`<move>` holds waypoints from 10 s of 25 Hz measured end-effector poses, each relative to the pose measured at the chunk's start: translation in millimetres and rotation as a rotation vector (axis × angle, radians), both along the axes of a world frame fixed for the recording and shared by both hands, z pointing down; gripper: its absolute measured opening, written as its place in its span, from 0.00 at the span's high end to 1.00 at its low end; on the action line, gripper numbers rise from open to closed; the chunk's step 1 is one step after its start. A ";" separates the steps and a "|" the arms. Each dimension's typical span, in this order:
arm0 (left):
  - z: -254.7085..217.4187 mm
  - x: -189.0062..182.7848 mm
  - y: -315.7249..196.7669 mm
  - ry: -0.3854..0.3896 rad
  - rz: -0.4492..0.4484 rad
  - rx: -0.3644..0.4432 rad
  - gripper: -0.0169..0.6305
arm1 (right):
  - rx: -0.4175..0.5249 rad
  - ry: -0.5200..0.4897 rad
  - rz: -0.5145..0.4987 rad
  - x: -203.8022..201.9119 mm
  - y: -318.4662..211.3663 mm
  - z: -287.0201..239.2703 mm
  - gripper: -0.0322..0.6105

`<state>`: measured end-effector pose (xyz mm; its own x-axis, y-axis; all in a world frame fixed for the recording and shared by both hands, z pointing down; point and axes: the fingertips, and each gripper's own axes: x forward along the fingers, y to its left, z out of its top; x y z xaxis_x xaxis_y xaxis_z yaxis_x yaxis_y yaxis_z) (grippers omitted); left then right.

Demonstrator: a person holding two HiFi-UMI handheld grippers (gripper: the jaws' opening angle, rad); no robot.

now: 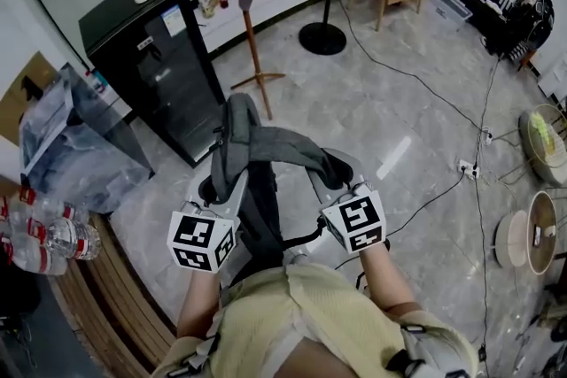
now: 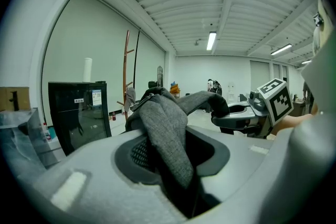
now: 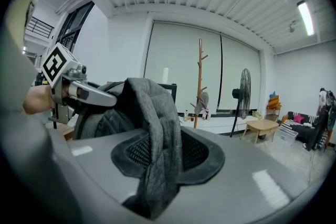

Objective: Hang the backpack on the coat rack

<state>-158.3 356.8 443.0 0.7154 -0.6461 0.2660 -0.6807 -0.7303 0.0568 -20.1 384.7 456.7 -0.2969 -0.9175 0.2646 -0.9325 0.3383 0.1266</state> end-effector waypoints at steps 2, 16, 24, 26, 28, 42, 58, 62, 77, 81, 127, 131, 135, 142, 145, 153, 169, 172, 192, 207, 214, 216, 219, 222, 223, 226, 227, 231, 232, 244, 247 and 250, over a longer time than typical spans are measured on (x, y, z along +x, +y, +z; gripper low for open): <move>5.1 5.6 -10.2 0.004 0.008 -0.013 0.77 | -0.011 0.003 0.009 5.6 -10.4 3.6 0.77; 30.3 6.8 -123.0 0.078 -0.004 -0.097 0.76 | -0.081 0.024 -0.013 1.8 -128.8 10.7 0.77; 27.3 -3.4 -178.4 0.097 0.056 -0.086 0.75 | -0.024 0.038 -0.013 -6.8 -191.7 -13.1 0.77; 26.5 -5.5 -193.8 0.083 0.073 -0.075 0.75 | -0.008 0.041 -0.010 -7.1 -206.4 -17.3 0.77; 24.8 -3.7 -208.8 0.078 0.082 -0.064 0.75 | -0.003 0.044 -0.007 -4.8 -220.4 -19.9 0.77; 2.1 31.4 -309.0 0.067 0.016 -0.038 0.76 | -0.001 -0.048 -0.085 31.8 -326.2 -29.4 0.77; -58.7 88.0 -425.1 0.049 -0.193 0.079 0.76 | 0.109 -0.018 -0.283 94.3 -463.1 -80.0 0.77; -81.7 93.9 -450.9 0.064 -0.222 0.129 0.76 | 0.159 -0.002 -0.321 100.4 -494.6 -102.7 0.77; -156.1 68.0 -548.9 0.205 -0.251 0.238 0.76 | 0.305 0.028 -0.361 70.5 -611.1 -182.3 0.77; -177.5 57.5 -565.3 0.253 -0.264 0.290 0.76 | 0.362 0.071 -0.363 60.3 -632.1 -204.5 0.77; -305.8 58.5 -727.5 0.083 -0.420 0.487 0.73 | 0.537 0.225 -0.574 39.3 -812.3 -388.5 0.77; -307.7 57.2 -738.2 0.074 -0.442 0.497 0.72 | 0.452 0.166 -0.609 35.5 -824.9 -388.9 0.77; -303.2 59.2 -746.9 0.065 -0.449 0.485 0.72 | 0.398 0.165 -0.616 36.0 -833.7 -385.5 0.77; -308.6 56.2 -769.8 0.062 -0.445 0.448 0.71 | 0.214 0.007 -0.647 27.9 -855.0 -383.6 0.77; -305.8 55.9 -779.7 0.058 -0.453 0.430 0.71 | 0.165 -0.003 -0.619 29.7 -864.6 -379.5 0.77; -288.9 67.2 -791.0 0.030 -0.437 0.398 0.70 | 0.137 -0.004 -0.594 36.8 -873.7 -362.8 0.77; -267.6 87.1 -795.4 0.120 -0.355 0.349 0.60 | 0.288 0.012 -0.578 30.5 -868.0 -356.3 0.72; -265.6 89.1 -793.8 0.143 -0.342 0.344 0.58 | 0.313 0.019 -0.569 31.1 -867.0 -356.3 0.72; -249.9 91.3 -786.7 0.187 -0.267 0.299 0.44 | 0.425 0.008 -0.502 33.8 -861.1 -367.2 0.64; -242.9 92.6 -776.1 0.201 -0.254 0.299 0.44 | 0.431 0.031 -0.447 40.0 -857.9 -355.2 0.63; -224.4 93.4 -780.6 0.153 -0.263 0.264 0.43 | 0.444 0.102 -0.394 52.7 -859.9 -340.9 0.64; -212.4 94.7 -782.9 0.136 -0.257 0.241 0.44 | 0.444 0.064 -0.388 54.2 -859.8 -341.3 0.63; -196.7 95.5 -785.1 0.130 -0.259 0.212 0.45 | 0.447 0.041 -0.401 49.3 -856.3 -342.3 0.63; -190.9 91.4 -783.3 0.149 -0.273 0.204 0.46 | 0.462 0.055 -0.409 43.3 -854.0 -342.2 0.63; -190.3 90.0 -782.4 0.154 -0.276 0.203 0.46 | 0.468 0.054 -0.408 42.6 -854.1 -342.7 0.63; -189.7 87.5 -779.3 0.173 -0.282 0.211 0.47 | 0.484 0.044 -0.402 42.7 -855.5 -342.9 0.65; -189.6 87.0 -778.5 0.178 -0.285 0.215 0.48 | 0.494 0.045 -0.399 42.5 -856.0 -342.7 0.65; -190.4 86.4 -777.3 0.184 -0.290 0.223 0.50 | 0.557 0.062 -0.397 41.4 -853.6 -345.8 0.66; -190.8 86.3 -776.7 0.186 -0.291 0.225 0.50 | 0.575 0.069 -0.394 41.8 -852.0 -347.3 0.67; -199.2 80.3 -779.7 0.184 -0.338 0.239 0.53 | 0.584 0.073 -0.362 44.1 -860.0 -357.4 0.86; -199.7 75.9 -784.2 0.184 -0.356 0.229 0.53 | 0.543 0.062 -0.363 42.7 -867.2 -356.6 0.87; -197.3 73.2 -788.3 0.183 -0.364 0.218 0.53 | 0.511 0.059 -0.372 41.0 -871.5 -353.9 0.87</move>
